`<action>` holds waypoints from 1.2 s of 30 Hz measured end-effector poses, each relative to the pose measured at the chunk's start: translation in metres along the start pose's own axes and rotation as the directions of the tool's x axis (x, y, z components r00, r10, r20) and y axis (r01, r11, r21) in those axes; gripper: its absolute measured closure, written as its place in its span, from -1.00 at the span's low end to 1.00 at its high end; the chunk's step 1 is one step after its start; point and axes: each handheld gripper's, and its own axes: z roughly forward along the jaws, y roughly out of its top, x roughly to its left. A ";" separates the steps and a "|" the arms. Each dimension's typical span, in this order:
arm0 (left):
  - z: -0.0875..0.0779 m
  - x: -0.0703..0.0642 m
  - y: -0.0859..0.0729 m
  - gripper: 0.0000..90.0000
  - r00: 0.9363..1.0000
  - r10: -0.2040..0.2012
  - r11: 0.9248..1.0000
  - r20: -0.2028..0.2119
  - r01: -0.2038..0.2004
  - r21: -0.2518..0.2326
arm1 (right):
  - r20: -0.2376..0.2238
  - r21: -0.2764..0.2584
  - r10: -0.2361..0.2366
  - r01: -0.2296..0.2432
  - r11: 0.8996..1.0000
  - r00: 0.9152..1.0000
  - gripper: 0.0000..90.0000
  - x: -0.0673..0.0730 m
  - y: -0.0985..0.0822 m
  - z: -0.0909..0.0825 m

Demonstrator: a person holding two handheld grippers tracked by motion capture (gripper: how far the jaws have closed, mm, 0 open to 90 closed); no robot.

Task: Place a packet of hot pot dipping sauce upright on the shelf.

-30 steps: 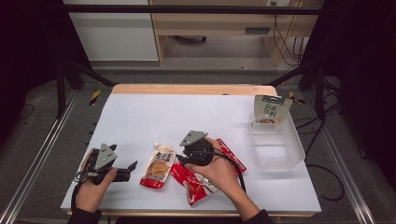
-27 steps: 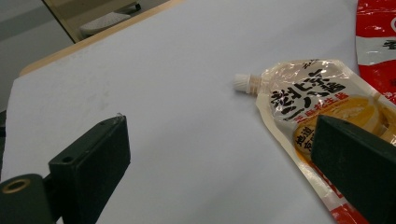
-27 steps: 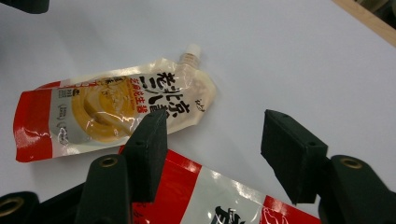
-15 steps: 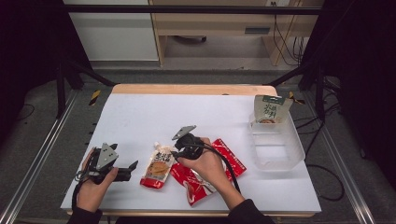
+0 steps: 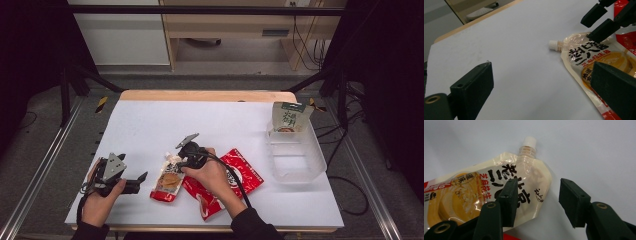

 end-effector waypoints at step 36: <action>0.003 -0.004 0.001 -0.90 1.000 0.011 1.000 0.014 -0.011 0.005 | -0.030 0.060 0.001 0.001 0.998 1.000 0.28 0.007 -0.004 0.008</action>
